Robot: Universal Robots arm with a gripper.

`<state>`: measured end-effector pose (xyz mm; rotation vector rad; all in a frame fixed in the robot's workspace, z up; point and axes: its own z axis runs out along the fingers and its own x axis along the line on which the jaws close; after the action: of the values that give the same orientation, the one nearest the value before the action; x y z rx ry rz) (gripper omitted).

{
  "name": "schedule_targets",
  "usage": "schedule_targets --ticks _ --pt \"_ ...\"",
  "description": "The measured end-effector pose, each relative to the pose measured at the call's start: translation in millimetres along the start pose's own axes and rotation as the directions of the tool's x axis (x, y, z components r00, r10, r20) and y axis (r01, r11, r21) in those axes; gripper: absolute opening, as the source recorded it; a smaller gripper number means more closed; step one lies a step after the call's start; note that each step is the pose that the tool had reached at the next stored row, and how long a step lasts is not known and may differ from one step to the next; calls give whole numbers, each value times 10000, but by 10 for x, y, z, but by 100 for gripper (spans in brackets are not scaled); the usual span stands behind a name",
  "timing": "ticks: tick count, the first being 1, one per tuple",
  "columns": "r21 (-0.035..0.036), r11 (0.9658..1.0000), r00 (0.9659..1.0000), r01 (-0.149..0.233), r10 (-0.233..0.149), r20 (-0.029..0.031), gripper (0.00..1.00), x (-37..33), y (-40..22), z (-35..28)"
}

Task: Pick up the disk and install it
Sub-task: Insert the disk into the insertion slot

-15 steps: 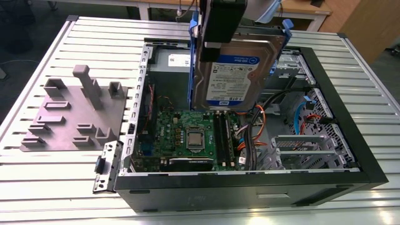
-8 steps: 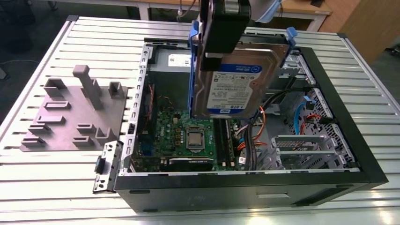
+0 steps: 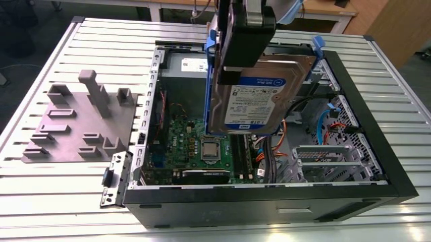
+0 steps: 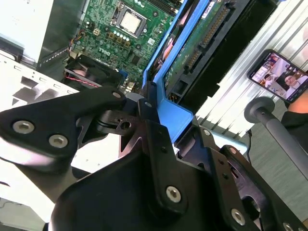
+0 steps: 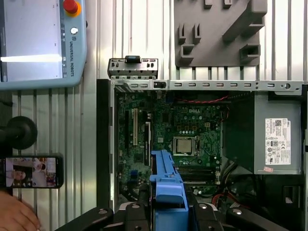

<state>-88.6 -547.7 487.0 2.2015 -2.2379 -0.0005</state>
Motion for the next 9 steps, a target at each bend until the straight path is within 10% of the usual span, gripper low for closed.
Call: schedule_targets --ticks 9 --pt "0 10000 10000 1 -1 0 36 2 0 0"
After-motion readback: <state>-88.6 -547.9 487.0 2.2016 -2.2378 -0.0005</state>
